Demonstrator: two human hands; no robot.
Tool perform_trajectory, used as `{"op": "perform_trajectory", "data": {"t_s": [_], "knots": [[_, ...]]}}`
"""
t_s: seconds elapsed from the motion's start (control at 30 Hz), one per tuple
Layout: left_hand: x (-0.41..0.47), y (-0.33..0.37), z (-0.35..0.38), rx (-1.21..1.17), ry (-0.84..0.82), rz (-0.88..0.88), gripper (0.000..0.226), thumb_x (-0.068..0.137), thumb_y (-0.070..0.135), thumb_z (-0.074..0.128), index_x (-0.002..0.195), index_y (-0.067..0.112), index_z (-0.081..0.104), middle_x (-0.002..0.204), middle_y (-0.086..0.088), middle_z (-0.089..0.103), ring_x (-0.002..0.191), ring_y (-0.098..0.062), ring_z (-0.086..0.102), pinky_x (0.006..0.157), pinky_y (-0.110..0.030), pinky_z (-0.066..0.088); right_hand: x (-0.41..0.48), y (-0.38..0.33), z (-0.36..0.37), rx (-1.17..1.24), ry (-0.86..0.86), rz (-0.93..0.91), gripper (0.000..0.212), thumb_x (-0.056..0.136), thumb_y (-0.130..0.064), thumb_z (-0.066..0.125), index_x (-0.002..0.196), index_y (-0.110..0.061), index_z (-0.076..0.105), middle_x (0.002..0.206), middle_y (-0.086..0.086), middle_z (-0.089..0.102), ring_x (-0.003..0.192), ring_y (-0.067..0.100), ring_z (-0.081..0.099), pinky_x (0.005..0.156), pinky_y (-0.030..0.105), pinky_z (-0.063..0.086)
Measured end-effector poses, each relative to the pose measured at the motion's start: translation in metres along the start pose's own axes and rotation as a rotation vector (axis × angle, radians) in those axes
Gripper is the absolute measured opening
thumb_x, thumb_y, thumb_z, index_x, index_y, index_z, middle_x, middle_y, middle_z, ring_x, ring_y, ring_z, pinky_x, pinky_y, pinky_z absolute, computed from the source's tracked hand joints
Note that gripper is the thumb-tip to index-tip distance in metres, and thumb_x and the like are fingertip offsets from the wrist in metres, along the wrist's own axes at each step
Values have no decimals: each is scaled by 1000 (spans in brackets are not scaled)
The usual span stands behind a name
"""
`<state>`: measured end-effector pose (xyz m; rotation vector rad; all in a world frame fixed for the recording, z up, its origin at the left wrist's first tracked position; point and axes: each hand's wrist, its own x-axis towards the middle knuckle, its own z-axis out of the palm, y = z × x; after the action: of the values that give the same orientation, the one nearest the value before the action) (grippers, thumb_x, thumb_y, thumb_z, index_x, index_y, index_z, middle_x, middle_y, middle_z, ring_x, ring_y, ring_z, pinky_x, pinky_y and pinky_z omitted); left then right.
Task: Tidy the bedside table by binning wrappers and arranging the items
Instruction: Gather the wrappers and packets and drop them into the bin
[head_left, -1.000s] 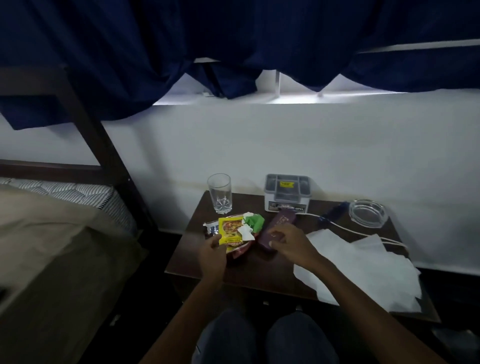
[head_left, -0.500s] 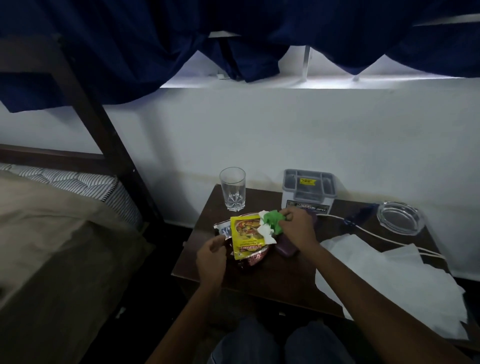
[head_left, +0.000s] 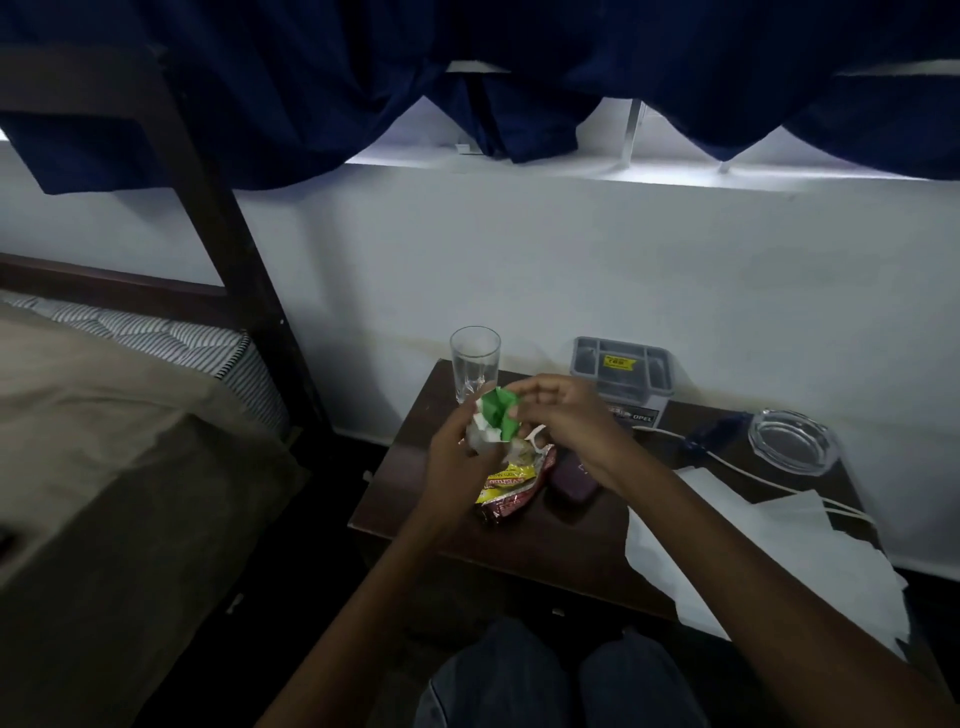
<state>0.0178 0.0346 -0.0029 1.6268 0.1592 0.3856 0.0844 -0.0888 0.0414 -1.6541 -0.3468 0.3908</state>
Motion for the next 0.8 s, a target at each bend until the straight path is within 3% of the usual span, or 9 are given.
{"op": "perform_trajectory", "data": {"t_s": [0.1, 0.2, 0.27, 0.37, 0.43, 0.5, 0.67, 0.8], "knots": [[1, 1, -7, -94, 156, -57, 36, 83, -6, 60, 117, 7, 64, 107, -16, 69, 95, -33, 68, 75, -45, 59, 9, 1, 3, -44, 23, 3, 19, 80, -2, 67, 99, -3, 67, 75, 5, 67, 45, 4, 57, 42, 16, 43], [2, -1, -21, -120, 305, -109, 28, 87, -2, 58, 111, 10, 65, 89, -4, 69, 70, -6, 69, 59, -24, 58, 30, 16, -5, -226, 233, -49, 14, 83, -6, 62, 96, -6, 69, 87, 7, 68, 63, 12, 61, 62, 27, 51], [2, -9, -33, -109, 379, -142, 25, 87, 1, 59, 110, 8, 65, 84, 0, 67, 60, 1, 65, 53, -14, 53, 46, 37, -15, -510, 326, -93, 20, 84, -4, 58, 99, -4, 70, 97, 9, 70, 85, 20, 63, 79, 32, 51], [0, -23, -46, -52, 457, -201, 28, 87, 6, 61, 114, 0, 64, 94, -10, 68, 67, -6, 61, 51, -9, 50, 58, 68, -23, -1051, 122, -62, 32, 84, -16, 57, 115, -15, 64, 118, 9, 61, 115, 32, 50, 96, 41, 43], [-2, -32, -50, -18, 473, -225, 27, 87, 8, 62, 112, -1, 66, 95, -14, 69, 70, -10, 61, 52, -11, 49, 59, 82, -22, -1345, -13, 16, 46, 85, -29, 58, 130, -22, 51, 130, 8, 44, 123, 33, 35, 99, 45, 34], [-2, -36, -52, -13, 466, -246, 25, 86, 9, 64, 109, -2, 68, 93, -16, 70, 71, -13, 61, 58, -17, 50, 59, 87, -19, -1476, -44, 23, 53, 85, -38, 58, 134, -26, 45, 136, 8, 37, 125, 32, 31, 102, 46, 29], [-8, -37, -48, 21, 405, -268, 17, 86, 8, 63, 100, 1, 70, 82, -9, 68, 69, -13, 61, 53, -13, 49, 63, 89, -11, -1412, 25, 29, 32, 86, -27, 60, 118, -21, 60, 126, 9, 46, 122, 34, 34, 102, 47, 29], [-12, -30, -44, 27, 402, -274, 18, 86, 8, 62, 102, 2, 68, 87, -10, 67, 75, -16, 61, 57, -18, 49, 63, 86, -19, -965, 217, -51, 11, 79, -18, 67, 89, -12, 69, 106, 7, 61, 109, 33, 47, 89, 37, 33]]}}
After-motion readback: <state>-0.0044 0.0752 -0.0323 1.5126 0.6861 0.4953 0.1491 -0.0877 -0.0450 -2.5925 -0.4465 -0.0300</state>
